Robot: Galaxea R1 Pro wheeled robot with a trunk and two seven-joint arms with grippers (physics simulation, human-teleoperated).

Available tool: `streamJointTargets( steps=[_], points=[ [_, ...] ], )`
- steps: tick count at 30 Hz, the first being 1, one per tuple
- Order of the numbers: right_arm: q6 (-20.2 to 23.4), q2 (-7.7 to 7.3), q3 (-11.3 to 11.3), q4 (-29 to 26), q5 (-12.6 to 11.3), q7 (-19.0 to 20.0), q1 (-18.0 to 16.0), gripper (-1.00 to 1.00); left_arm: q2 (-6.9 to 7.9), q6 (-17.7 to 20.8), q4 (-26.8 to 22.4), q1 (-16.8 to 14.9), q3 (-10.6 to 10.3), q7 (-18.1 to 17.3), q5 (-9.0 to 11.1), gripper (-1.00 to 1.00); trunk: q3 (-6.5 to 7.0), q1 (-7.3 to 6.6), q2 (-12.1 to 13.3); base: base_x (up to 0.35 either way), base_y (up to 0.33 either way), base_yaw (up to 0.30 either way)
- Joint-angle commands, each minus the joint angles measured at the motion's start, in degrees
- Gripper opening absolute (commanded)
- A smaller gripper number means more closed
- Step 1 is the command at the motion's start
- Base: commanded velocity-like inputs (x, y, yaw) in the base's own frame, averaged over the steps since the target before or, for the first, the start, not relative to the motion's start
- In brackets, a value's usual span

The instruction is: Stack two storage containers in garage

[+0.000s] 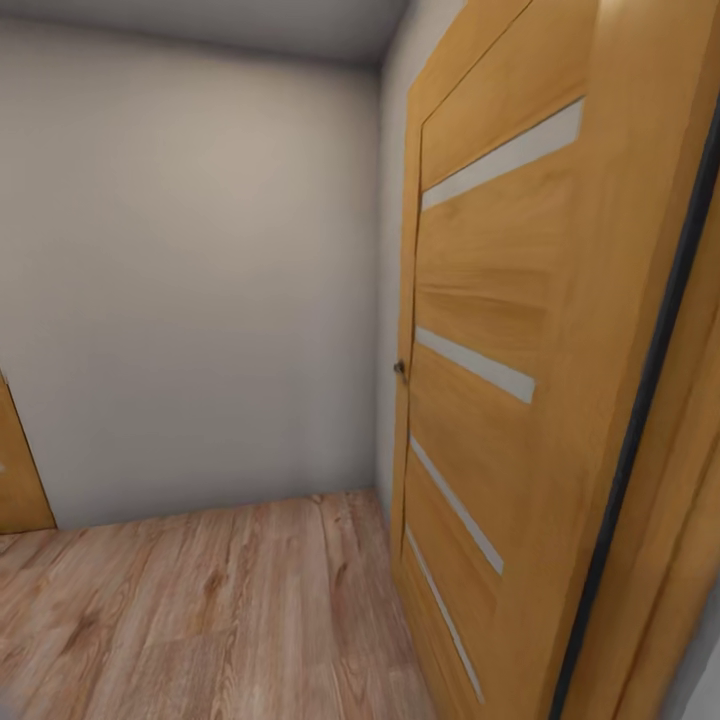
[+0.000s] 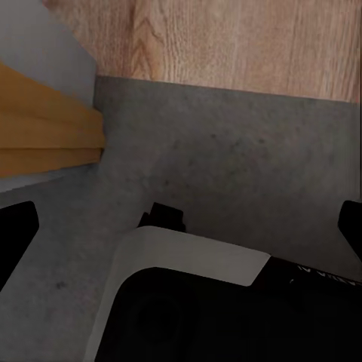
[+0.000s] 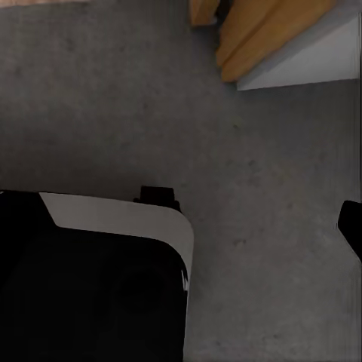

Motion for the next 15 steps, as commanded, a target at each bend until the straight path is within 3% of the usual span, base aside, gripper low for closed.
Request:
streamJointTargets(
  steps=[1,5,15],
  points=[
    [-0.33,0.01,0.48,0.17,-0.36,-0.09,-0.07,1.00,-0.02,-0.17,0.05,-0.05,-0.11,0.12,0.21,1.00,-0.07,0.02,-0.04,0.222,-0.156,0.230],
    [-0.33,0.00,0.48,0.17,-0.35,-0.08,-0.07,1.00,0.04,-0.17,0.05,-0.05,-0.11,0.12,0.21,1.00,-0.07,0.02,-0.04,0.134,-0.093,0.252],
    [-0.33,-0.01,0.49,0.17,-0.34,-0.05,-0.07,1.00,0.00,-0.17,0.05,-0.05,-0.11,0.12,0.21,1.00,-0.07,0.02,-0.04,0.011,-0.008,0.267]
  ],
)
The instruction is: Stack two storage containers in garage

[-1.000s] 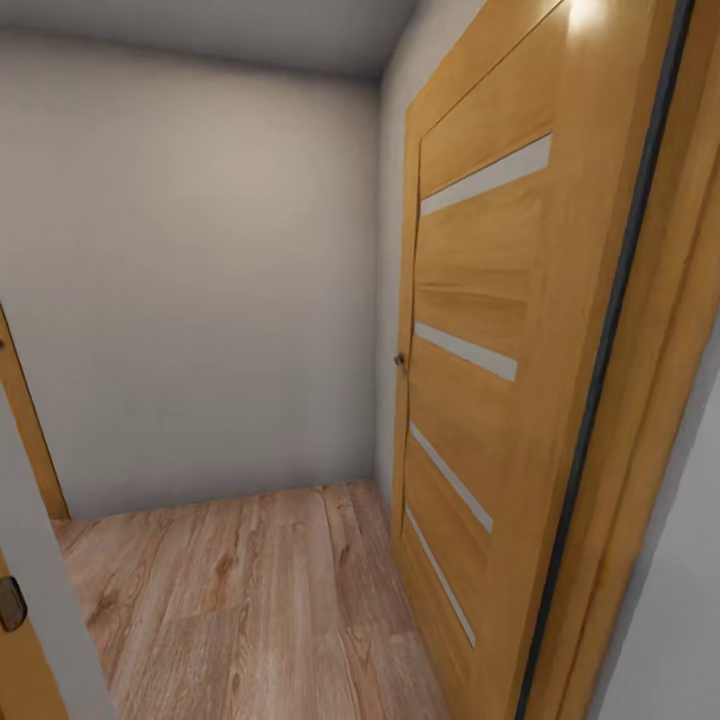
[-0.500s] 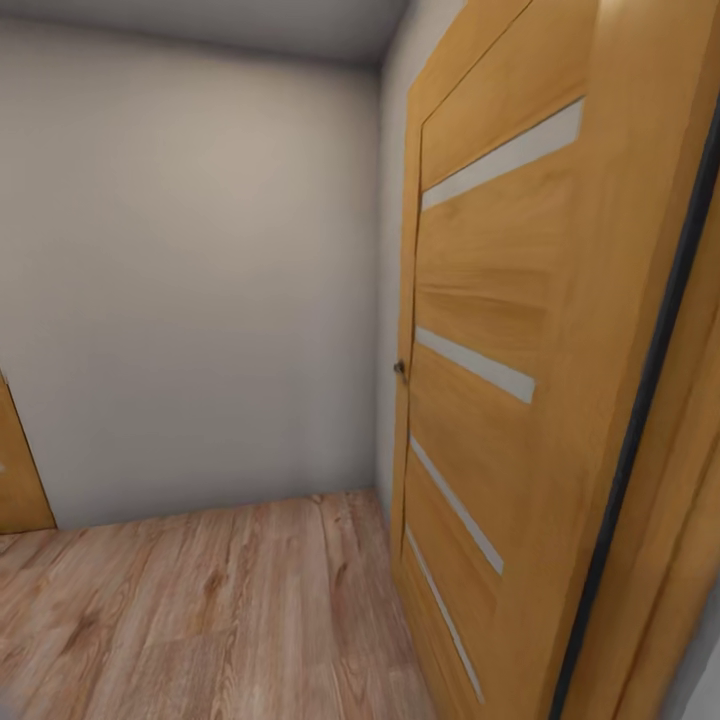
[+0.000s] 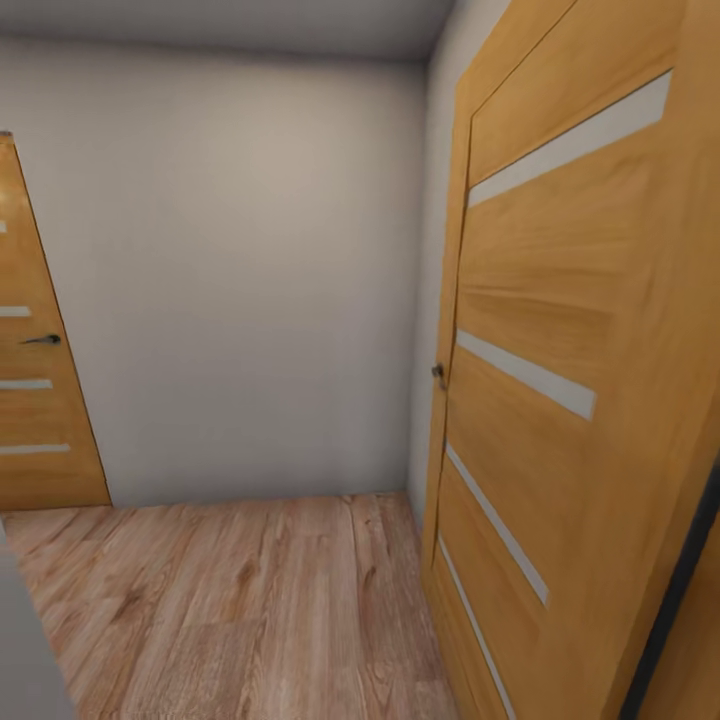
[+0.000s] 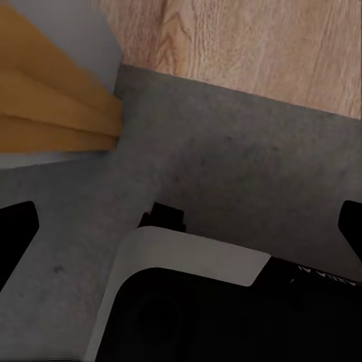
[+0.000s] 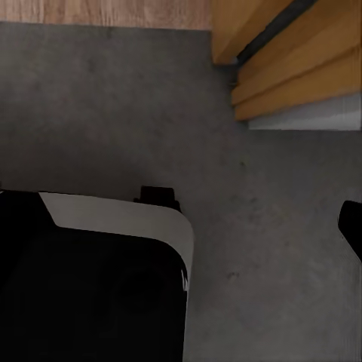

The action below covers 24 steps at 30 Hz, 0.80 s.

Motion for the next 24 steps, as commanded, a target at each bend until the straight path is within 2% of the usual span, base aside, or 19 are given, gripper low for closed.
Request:
streamJointTargets(
  steps=[1,17,24],
  points=[
    [-0.33,0.01,0.47,0.17,-0.36,-0.12,-0.07,1.00,-0.02,-0.16,0.04,-0.05,-0.11,0.10,0.21,1.00,-0.07,0.00,-0.05,0.000,0.000,0.269],
    [-0.33,0.01,0.48,0.17,-0.36,-0.12,-0.07,1.00,0.02,-0.16,0.04,-0.05,-0.13,0.02,0.21,1.00,-0.07,0.00,-0.05,0.000,0.000,0.268],
    [-0.26,0.01,0.56,0.17,-0.48,-0.07,-0.07,1.00,-0.03,-0.16,0.04,-0.05,-0.14,0.02,0.14,1.00,-0.07,0.00,-0.05,0.001,0.000,0.082]
  ],
)
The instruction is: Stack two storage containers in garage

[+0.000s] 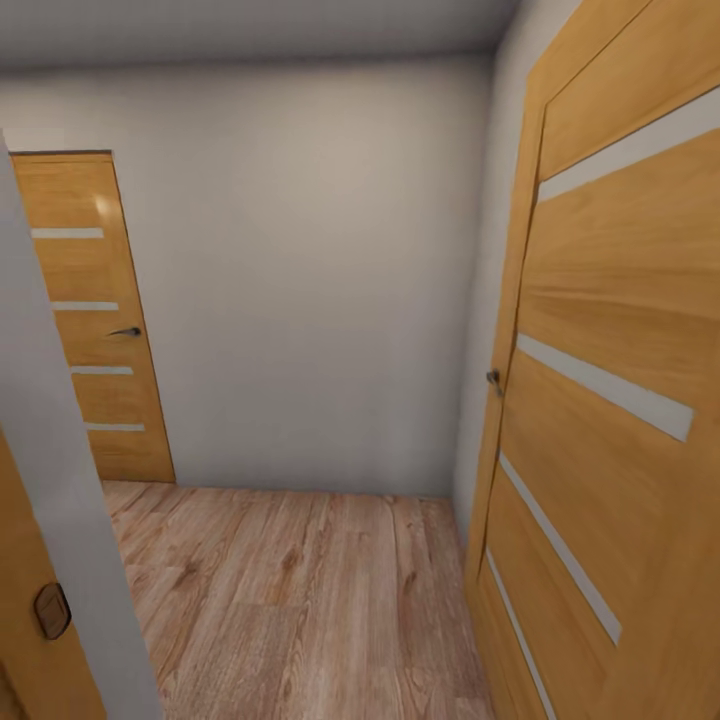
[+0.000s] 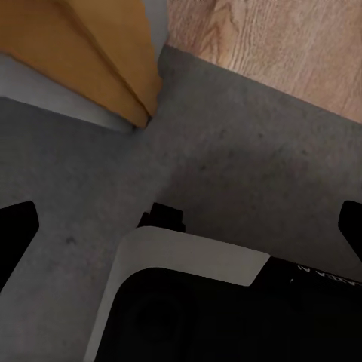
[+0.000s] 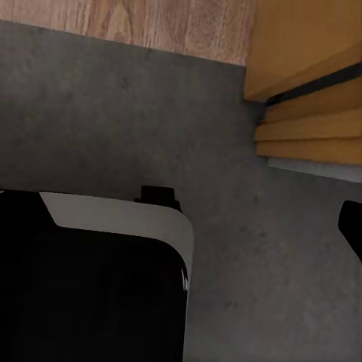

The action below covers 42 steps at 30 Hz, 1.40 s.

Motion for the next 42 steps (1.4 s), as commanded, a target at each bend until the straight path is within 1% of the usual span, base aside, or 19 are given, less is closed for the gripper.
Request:
streamJointTargets(
  steps=[1,16,22,34,42],
  points=[
    [-0.34,0.02,0.47,0.17,-0.39,-0.10,-0.07,1.00,-0.01,-0.15,0.03,-0.04,-0.14,0.10,0.21,1.00,-0.07,0.01,-0.05,0.077,0.000,0.019],
    [-0.21,-0.12,0.65,0.17,-0.38,-0.01,-0.07,1.00,-0.01,-0.15,0.03,-0.06,-0.14,0.10,0.10,1.00,-0.07,0.01,-0.05,0.287,-0.001,0.002],
    [-0.21,-0.07,0.65,0.17,-0.43,-0.01,-0.07,1.00,-0.05,-0.21,0.03,-0.04,-0.13,0.10,0.11,1.00,-0.07,0.01,-0.05,0.279,-0.080,0.000],
    [-0.21,-0.07,0.65,0.17,-0.43,-0.01,-0.07,1.00,-0.05,-0.49,0.03,-0.04,-0.09,0.42,0.23,1.00,-0.07,0.01,-0.05,0.035,-0.079,0.000],
    [-0.21,-0.07,0.65,0.17,-0.43,-0.01,-0.07,1.00,-0.03,-0.78,0.03,-0.04,-0.09,0.45,0.28,1.00,-0.07,0.01,-0.05,0.001,-0.013,0.000]
  ],
)
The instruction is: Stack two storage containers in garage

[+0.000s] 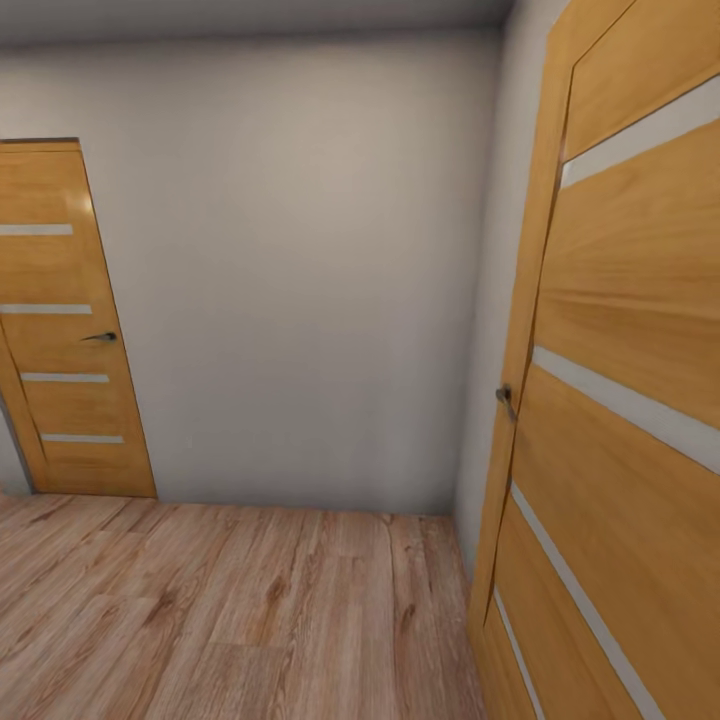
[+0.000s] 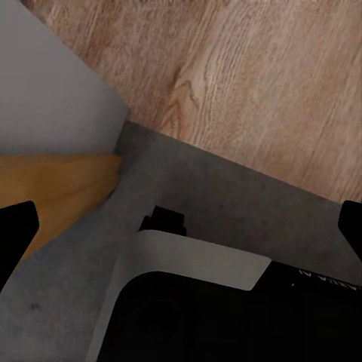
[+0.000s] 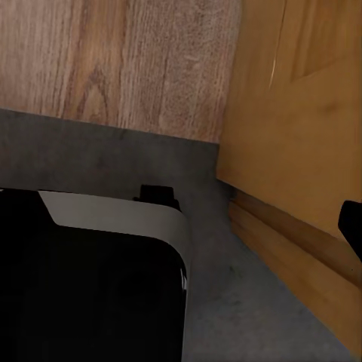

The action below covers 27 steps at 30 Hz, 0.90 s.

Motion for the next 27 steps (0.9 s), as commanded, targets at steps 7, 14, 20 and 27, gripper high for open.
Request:
streamJointTargets(
  steps=[7,14,20,27],
  points=[
    [-0.32,0.08,0.42,0.17,-0.36,-0.10,-0.08,1.00,0.02,-0.15,0.03,-0.04,-0.11,0.11,0.21,1.00,-0.07,0.00,-0.04,0.181,0.000,0.000],
    [-0.32,0.10,0.31,0.17,-0.33,-0.10,-0.08,1.00,0.02,-0.10,0.03,-0.04,-0.11,0.11,0.21,1.00,-0.07,0.00,-0.04,0.314,0.000,0.000],
    [-0.32,0.10,0.30,0.17,-0.31,-0.10,-0.08,1.00,0.02,-0.06,0.03,-0.04,-0.11,0.11,0.21,1.00,-0.07,0.00,-0.04,0.321,0.000,0.000],
    [-0.32,0.13,0.25,0.17,-0.32,-0.10,-0.08,1.00,0.09,-0.06,0.03,-0.04,-0.11,0.11,0.21,1.00,-0.07,0.00,-0.04,0.322,0.000,0.000]
  ],
)
